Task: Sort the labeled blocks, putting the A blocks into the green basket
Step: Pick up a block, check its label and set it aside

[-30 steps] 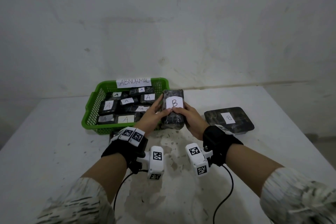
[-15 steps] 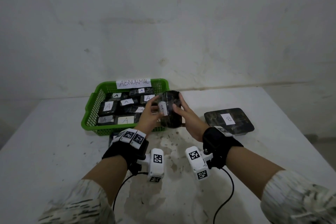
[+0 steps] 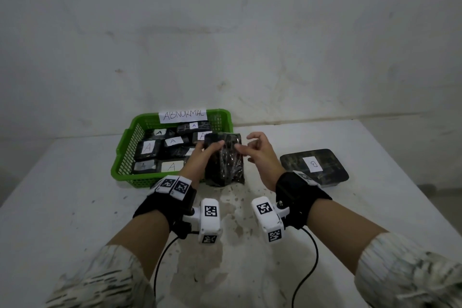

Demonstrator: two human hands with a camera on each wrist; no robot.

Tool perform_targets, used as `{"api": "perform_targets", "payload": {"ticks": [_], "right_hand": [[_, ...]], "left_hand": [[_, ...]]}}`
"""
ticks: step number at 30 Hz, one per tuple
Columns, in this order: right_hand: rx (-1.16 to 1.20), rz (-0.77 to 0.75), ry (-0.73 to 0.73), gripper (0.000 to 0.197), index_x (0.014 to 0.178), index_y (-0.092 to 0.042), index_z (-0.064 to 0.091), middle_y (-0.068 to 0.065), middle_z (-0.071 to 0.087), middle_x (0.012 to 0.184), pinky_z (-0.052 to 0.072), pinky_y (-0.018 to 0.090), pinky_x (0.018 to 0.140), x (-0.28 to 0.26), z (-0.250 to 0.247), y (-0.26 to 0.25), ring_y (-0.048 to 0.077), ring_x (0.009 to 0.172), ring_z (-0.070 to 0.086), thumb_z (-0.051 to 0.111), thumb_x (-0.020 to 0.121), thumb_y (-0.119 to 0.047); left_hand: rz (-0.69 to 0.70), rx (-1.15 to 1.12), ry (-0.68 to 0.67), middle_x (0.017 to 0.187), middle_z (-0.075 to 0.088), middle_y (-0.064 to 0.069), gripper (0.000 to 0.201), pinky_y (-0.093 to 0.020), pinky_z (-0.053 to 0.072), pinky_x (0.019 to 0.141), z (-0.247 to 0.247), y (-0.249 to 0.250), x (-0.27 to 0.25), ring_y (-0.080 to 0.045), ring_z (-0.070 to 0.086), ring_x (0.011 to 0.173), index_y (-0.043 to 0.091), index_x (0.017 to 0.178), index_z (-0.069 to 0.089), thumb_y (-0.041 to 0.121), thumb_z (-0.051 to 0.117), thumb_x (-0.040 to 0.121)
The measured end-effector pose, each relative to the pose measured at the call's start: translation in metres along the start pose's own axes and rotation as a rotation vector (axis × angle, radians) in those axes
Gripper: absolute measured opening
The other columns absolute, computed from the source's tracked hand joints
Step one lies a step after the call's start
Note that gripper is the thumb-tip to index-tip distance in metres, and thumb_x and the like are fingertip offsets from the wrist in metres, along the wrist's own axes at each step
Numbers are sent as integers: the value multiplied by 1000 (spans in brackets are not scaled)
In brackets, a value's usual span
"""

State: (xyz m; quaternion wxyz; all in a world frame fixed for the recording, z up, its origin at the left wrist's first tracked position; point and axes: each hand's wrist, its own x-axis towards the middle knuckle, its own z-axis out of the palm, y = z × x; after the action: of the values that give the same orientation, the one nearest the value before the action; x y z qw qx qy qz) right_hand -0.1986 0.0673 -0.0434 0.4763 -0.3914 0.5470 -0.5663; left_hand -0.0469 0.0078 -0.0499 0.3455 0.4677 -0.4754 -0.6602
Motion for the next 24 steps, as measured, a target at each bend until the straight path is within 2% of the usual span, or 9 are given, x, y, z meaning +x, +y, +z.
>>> {"api": "perform_targets", "payload": {"ticks": [3, 4, 7, 11, 15, 17, 20, 23, 24], "right_hand": [[67, 137, -54, 49, 133, -28, 39, 5, 52, 127, 47, 37, 94, 6, 7, 7, 17, 114, 56, 55, 92, -49], [116, 176, -112, 53, 138, -27, 36, 5, 53, 133, 47, 41, 100, 6, 9, 8, 18, 118, 57, 49, 93, -53], [113, 163, -176, 48, 138, -21, 37, 5, 55, 133, 47, 42, 102, 2, 18, 4, 19, 119, 58, 38, 99, -49], [32, 83, -70, 31, 130, -18, 41, 9, 54, 133, 42, 43, 107, 2, 24, 4, 22, 123, 55, 40, 102, -33], [65, 113, -167, 36, 135, -28, 39, -2, 56, 133, 42, 42, 108, -1, 23, 8, 15, 121, 56, 46, 100, -34], [40, 93, -151, 40, 139, -24, 38, 0, 58, 130, 46, 40, 104, -3, 22, 5, 15, 116, 59, 47, 101, -29], [30, 46, -70, 44, 143, -15, 35, 2, 55, 133, 45, 30, 100, -4, 20, 0, 13, 117, 55, 46, 101, -24], [48, 84, -84, 46, 143, -18, 34, -7, 54, 132, 45, 22, 95, -2, 19, 3, 4, 114, 53, 46, 101, -31], [60, 108, -101, 49, 144, -19, 33, -9, 53, 134, 46, 22, 95, -1, 19, 4, 2, 116, 53, 48, 99, -35]], "left_hand": [[-35, -57, -89, 123, 62, -7, 53, -41, 46, 95, 9, 0, -4, -25, 57, 115, 14, 128, 52, 39, 62, 82], [-44, -98, -96, 126, 60, -10, 49, -38, 47, 92, 12, -1, -4, -26, 56, 115, 11, 130, 50, 33, 57, 87], [-48, -176, -118, 130, 56, -16, 48, -37, 48, 92, 18, -1, -4, -29, 55, 118, 6, 135, 44, 25, 54, 91], [-15, -147, -67, 126, 59, -15, 53, -45, 46, 100, 22, -3, -3, -28, 60, 113, 9, 136, 42, 29, 58, 89], [35, -108, -39, 126, 60, -13, 59, -42, 50, 93, 22, 1, -2, -26, 62, 110, 10, 134, 45, 40, 59, 85], [35, -85, -80, 128, 59, -10, 65, -42, 47, 98, 21, 4, -7, -24, 60, 113, 13, 135, 46, 47, 60, 81], [32, -11, -120, 132, 51, 4, 55, -33, 39, 102, 24, 2, -10, -14, 51, 119, 19, 140, 36, 41, 52, 92], [51, 67, -92, 145, 41, 1, 86, -46, 30, 111, 25, -6, -3, -21, 37, 135, 31, 145, 25, 70, 57, 75], [62, 81, -81, 147, 40, -2, 91, -48, 29, 112, 23, -9, 2, -24, 36, 136, 33, 146, 23, 74, 57, 72]]}}
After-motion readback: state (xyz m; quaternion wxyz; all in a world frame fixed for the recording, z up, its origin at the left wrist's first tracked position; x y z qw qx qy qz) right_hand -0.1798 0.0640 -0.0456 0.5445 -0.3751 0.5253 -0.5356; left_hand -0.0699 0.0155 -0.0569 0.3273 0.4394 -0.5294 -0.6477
